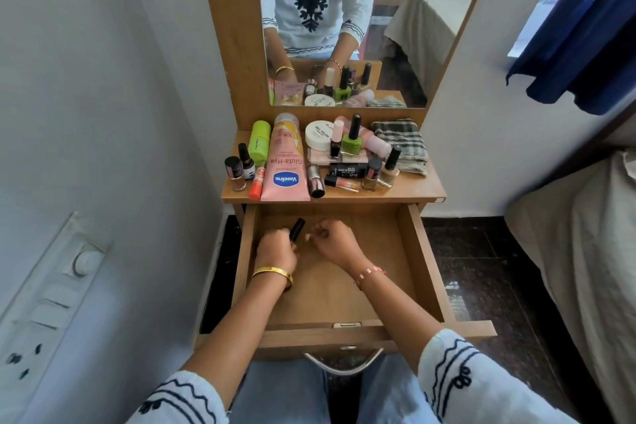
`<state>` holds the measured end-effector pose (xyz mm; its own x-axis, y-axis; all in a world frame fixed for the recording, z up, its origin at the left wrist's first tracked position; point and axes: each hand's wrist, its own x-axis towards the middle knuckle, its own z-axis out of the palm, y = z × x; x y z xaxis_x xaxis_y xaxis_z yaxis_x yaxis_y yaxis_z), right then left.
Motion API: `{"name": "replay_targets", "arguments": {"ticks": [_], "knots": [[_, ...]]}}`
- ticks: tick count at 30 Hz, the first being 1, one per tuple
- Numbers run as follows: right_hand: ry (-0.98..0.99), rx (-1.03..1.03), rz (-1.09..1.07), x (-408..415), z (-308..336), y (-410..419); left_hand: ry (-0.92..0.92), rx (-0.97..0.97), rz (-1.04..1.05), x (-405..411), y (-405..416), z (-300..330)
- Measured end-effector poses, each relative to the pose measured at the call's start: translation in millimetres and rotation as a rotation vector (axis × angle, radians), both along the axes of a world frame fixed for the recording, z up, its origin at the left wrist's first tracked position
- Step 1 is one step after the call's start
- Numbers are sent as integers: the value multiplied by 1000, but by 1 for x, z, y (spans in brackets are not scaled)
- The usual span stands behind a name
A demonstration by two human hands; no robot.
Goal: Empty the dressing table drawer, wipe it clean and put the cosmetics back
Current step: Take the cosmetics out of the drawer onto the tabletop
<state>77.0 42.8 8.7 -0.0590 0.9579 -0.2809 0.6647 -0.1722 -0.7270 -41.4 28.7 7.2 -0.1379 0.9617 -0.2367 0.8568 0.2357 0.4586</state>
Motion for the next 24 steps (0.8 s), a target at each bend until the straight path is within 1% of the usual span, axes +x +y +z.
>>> {"name": "replay_targets", "arguments": {"ticks": [5, 8, 11, 15, 18, 21, 24], "knots": [[205, -9, -101, -1, 8, -9, -195, 139, -9, 3, -13, 12], [262, 12, -189, 0, 17, -15, -273, 202, -47, 7, -23, 18], [292, 74, -198, 1, 31, -20, -354, 273, -80, 9, -31, 24], [253, 203, -200, 6, 58, -25, -507, 325, -147, 3, -32, 33], [206, 327, -198, 9, 79, -23, -626, 365, -126, -3, -29, 43], [187, 434, -189, 9, 102, -19, -657, 437, -90, -4, -24, 54], [136, 531, -179, 5, 121, -5, -638, 475, -67, -2, -17, 64]]}}
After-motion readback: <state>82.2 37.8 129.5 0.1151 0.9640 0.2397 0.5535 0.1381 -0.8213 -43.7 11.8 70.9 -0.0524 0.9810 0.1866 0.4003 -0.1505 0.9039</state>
